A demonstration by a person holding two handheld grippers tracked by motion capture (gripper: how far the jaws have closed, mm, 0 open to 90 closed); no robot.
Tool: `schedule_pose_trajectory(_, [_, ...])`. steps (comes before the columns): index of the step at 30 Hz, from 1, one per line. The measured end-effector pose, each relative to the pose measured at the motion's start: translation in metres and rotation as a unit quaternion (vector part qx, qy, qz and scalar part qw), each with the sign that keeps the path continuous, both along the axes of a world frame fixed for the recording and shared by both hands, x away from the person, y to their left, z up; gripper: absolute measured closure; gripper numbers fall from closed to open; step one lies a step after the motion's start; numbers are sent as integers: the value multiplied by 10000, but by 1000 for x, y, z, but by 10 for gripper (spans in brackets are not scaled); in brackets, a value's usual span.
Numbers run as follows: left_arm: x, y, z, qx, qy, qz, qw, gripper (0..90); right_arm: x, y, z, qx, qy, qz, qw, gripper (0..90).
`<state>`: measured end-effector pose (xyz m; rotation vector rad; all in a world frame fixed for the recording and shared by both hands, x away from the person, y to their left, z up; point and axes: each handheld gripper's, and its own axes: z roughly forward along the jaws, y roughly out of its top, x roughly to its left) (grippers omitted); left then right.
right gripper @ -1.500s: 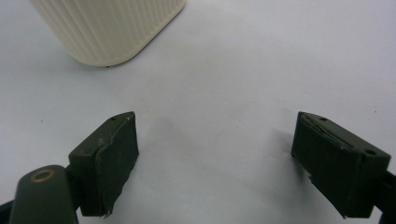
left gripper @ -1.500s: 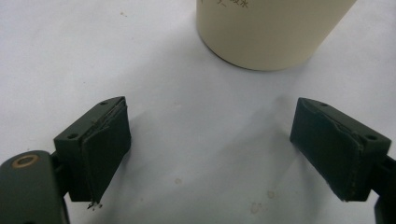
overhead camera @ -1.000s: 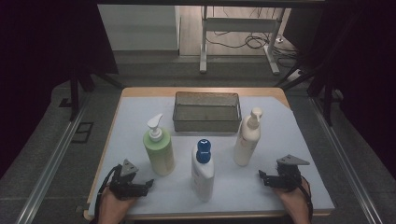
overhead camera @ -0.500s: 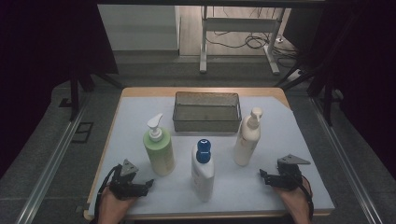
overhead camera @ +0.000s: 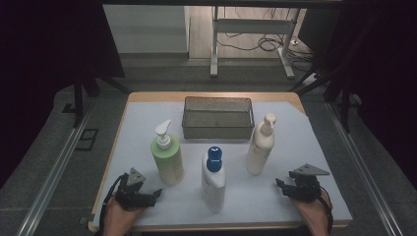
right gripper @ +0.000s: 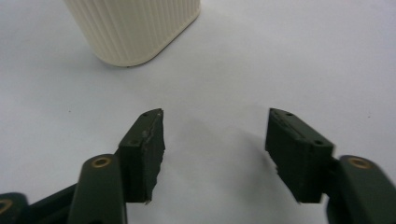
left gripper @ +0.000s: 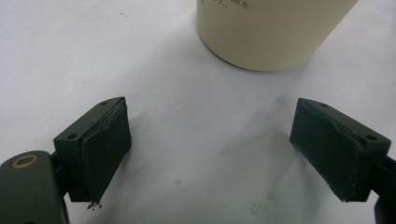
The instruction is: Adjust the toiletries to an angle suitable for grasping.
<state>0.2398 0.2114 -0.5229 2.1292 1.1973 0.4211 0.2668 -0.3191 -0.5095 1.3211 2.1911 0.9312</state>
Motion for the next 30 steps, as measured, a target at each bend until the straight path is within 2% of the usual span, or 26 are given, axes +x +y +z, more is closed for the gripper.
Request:
schedule_pose_trajectory(4, [0, 0, 0, 7, -7, 3, 10000, 120, -3, 0, 2, 72, 13, 169, 9998, 473])
schedule_pose_trajectory(7, [0, 0, 0, 7, -9, 3, 10000, 120, -5, 1, 5, 100, 20, 172, 9998, 503])
schedule_pose_trajectory(16, [0, 0, 0, 3, -17, 4, 10000, 121, -8, 2, 13, 503, -3, 193, 9985, 617])
schedule_pose_trajectory(24, [0, 0, 0, 0, -21, 5, 10000, 121, -8, 15, 23, 806, -7, 626, 9948, 778])
schedule_pose_trajectory(30, [-1, 0, 0, -1, -22, 5, 10000, 121, -8, 28, 30, 760, -3, 817, 9937, 866])
